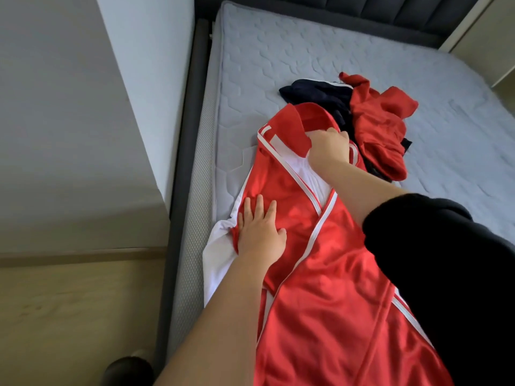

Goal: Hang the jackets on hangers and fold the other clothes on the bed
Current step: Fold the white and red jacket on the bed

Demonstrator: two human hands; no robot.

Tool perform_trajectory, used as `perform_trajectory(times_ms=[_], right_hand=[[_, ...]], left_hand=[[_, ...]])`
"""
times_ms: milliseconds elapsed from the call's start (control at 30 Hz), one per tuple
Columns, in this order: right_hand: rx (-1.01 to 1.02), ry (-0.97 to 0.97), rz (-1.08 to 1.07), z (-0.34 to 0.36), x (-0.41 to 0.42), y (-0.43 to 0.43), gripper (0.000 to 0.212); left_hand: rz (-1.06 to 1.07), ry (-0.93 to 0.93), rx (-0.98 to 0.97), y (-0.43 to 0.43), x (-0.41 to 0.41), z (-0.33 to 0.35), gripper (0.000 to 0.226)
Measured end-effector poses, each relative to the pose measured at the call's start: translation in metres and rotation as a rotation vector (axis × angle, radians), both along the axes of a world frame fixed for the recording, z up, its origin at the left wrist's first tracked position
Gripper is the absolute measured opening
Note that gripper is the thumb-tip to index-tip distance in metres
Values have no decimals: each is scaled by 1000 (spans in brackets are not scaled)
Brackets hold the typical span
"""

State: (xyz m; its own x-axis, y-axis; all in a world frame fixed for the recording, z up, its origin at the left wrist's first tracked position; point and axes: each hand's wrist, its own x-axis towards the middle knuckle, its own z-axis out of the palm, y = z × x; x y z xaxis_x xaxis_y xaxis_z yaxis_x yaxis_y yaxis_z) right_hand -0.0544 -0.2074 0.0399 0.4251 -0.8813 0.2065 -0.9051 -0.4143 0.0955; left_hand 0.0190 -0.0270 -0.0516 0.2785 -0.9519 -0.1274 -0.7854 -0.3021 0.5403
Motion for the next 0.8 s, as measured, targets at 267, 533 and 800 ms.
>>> perform_trajectory(times_ms=[267, 533, 800], right_hand=[[-322, -143, 409, 8, -66, 93, 17], [-205, -200, 318, -53, -149, 209, 31], [-62, -695, -46, -47, -147, 232, 21]], left_hand=[[398, 603, -250, 19, -3, 42, 46], [650, 824, -234, 57, -20, 49, 29], [572, 1065, -38, 68, -31, 11, 69]])
